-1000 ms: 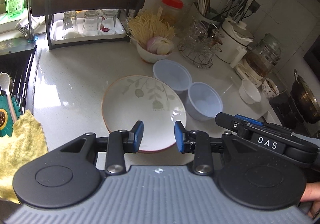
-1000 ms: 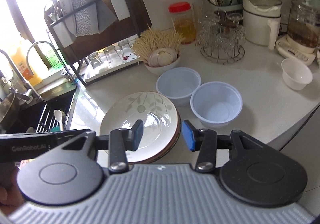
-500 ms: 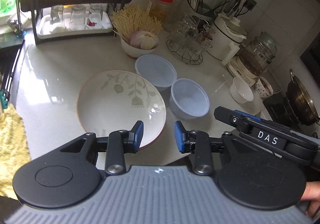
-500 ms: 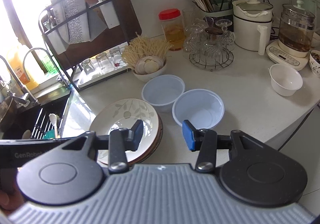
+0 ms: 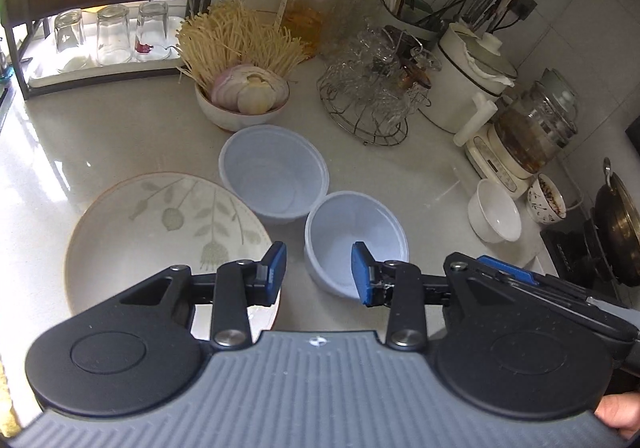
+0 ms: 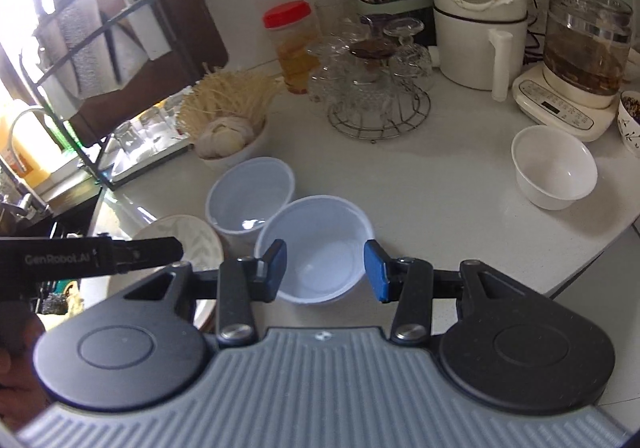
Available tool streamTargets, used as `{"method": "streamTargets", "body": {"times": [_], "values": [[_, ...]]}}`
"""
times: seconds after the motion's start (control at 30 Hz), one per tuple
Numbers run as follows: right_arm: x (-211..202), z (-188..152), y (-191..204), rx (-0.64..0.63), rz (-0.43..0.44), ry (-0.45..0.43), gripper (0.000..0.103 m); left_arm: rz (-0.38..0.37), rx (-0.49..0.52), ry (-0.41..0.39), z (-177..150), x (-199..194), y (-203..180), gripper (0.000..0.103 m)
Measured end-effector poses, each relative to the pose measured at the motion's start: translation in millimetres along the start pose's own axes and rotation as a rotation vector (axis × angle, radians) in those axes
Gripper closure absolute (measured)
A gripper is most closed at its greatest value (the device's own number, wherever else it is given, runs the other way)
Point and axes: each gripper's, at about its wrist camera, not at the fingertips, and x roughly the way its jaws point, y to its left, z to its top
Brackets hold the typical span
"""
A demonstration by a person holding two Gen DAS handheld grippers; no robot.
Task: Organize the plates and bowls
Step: 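Move both grippers to the rim of a pale blue plastic bowl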
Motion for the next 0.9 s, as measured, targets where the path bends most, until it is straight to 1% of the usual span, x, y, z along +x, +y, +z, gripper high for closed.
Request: {"method": "streamTargets", "body": {"times": [0.1, 0.3, 0.47, 0.57, 0.67, 0.77, 0.83, 0.9], "values": [[13, 6, -18, 0.018, 0.006, 0.022, 0.057, 0.018, -0.004, 0.010, 3, 19, -4, 0.062], [48, 13, -47, 0.053, 0.036, 0.103, 0.057, 0.072, -0.017, 0.043, 7, 52, -6, 0.062], [73, 15, -57, 0.069, 0.093, 0.166, 0.057, 0.094, -0.015, 0.081, 8, 77, -8, 0.062], [85, 16, -59, 0.087, 0.104, 0.194, 0.057, 0.135, -0.029, 0.078, 8, 88, -10, 0.063], [95, 17, -62, 0.098, 0.119, 0.215, 0.057, 0.134, -0.036, 0.102, 10, 98, -10, 0.064], [102, 17, -62, 0.096, 0.129, 0.232, 0.057, 0.136, -0.027, 0.117, 11, 105, -13, 0.068], [106, 17, -63, 0.095, 0.136, 0.240, 0.063, 0.139, -0.023, 0.126, 10, 108, -14, 0.071], [109, 18, -64, 0.099, 0.144, 0.245, 0.064, 0.142, -0.022, 0.136, 10, 112, -15, 0.074]]}}
